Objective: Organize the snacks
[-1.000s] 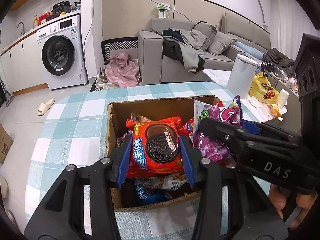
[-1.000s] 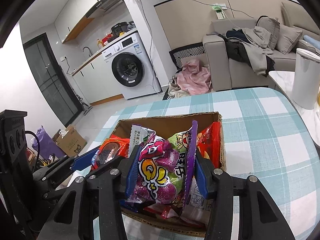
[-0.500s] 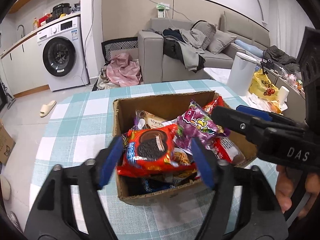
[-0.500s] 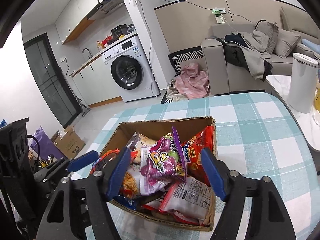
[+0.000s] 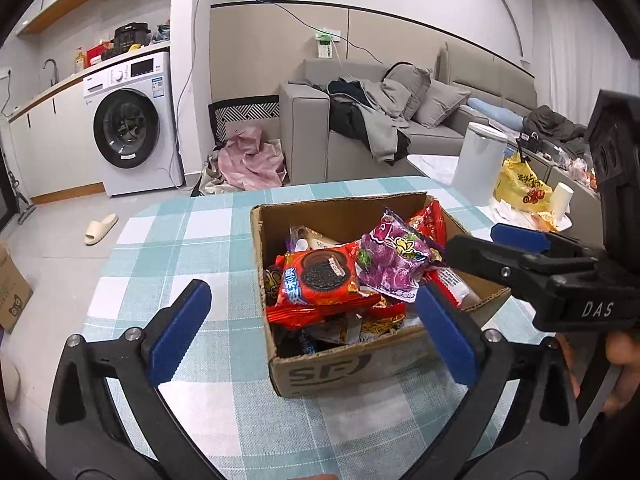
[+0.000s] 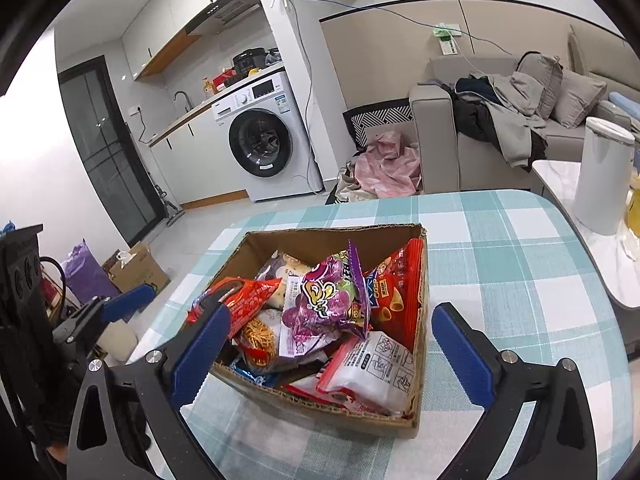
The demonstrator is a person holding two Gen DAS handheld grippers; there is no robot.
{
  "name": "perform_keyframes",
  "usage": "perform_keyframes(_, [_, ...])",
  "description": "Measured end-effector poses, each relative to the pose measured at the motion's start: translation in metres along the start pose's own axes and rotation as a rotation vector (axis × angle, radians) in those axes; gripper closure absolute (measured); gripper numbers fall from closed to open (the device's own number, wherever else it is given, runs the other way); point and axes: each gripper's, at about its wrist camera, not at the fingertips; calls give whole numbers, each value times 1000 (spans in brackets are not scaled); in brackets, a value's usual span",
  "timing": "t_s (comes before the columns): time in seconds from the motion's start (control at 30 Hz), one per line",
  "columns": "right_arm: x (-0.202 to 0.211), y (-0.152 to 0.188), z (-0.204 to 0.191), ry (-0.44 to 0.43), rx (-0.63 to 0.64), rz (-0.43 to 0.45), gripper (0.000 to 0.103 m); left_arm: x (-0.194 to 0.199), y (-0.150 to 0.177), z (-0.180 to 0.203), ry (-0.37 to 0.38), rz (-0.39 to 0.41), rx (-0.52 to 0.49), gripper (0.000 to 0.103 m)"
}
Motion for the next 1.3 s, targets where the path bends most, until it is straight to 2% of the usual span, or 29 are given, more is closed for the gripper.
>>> perform_keyframes(0.47, [28, 21, -8, -9, 53, 95, 0, 25, 15, -18, 8, 52, 82, 1])
perform_keyframes(0.8, [42, 38, -11, -29, 98, 146, 0, 37, 34, -20, 4, 108, 69, 1])
perform_keyframes(1.1, [50, 58, -24, -2, 183, 184, 0, 45, 56, -28, -16, 146, 101, 1])
perform_keyframes(1.3, [54, 72, -24, 1, 189, 218, 0, 50, 71, -30, -33, 159, 88, 1])
Point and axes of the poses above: each gripper's, at about its wrist camera, not at the fingertips, and x roughly against the way its jaws point, z to its right, y to its underside, and after that the axes turned 4 degrees about -z, right-handed
